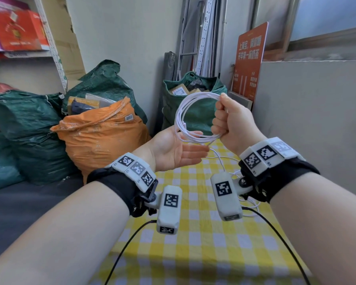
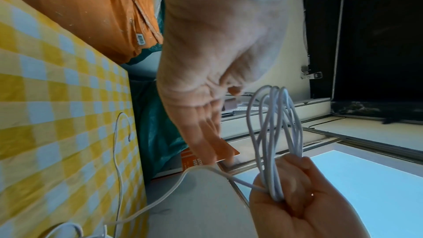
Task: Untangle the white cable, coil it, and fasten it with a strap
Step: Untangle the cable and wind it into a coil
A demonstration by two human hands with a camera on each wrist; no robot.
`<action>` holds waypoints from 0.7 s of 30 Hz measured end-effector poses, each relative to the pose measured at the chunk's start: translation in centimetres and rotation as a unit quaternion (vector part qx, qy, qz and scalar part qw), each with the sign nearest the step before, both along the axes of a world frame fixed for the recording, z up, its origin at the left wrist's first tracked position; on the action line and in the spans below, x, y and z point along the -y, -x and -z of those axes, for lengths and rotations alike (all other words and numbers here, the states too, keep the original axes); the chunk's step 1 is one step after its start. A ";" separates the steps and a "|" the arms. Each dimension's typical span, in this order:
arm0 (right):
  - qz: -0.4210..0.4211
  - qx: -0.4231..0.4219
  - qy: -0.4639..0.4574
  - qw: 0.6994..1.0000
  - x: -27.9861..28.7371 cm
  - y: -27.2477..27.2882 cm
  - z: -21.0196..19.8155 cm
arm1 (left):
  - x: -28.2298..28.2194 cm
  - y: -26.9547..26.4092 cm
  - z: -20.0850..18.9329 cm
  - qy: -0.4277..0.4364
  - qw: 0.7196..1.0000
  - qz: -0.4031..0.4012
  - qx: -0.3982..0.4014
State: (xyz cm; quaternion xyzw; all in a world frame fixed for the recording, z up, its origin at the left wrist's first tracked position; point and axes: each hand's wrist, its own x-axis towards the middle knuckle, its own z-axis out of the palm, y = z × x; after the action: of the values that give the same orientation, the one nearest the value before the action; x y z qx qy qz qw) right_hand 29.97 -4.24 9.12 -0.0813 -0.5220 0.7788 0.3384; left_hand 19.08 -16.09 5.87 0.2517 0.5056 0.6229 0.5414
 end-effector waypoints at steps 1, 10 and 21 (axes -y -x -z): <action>-0.001 0.002 -0.003 1.000 0.0 0.0 0.0 | -0.1 0.2 0.0 0.006 0.999 -0.048 -0.014; 0.022 0.030 -0.035 0.999 -0.1 0.2 0.5 | 0.4 0.7 -0.6 -0.046 0.995 -0.071 -0.059; 0.053 0.040 -0.038 0.997 -0.5 0.3 0.7 | 0.6 0.6 -0.2 -0.085 0.989 -0.095 -0.075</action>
State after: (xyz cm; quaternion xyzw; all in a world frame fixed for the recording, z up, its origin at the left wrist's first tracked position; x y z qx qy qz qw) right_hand 29.67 -3.78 8.39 -0.1272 -0.5591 0.7358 0.3604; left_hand 18.45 -16.69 6.02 0.2941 0.5114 0.6916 0.4167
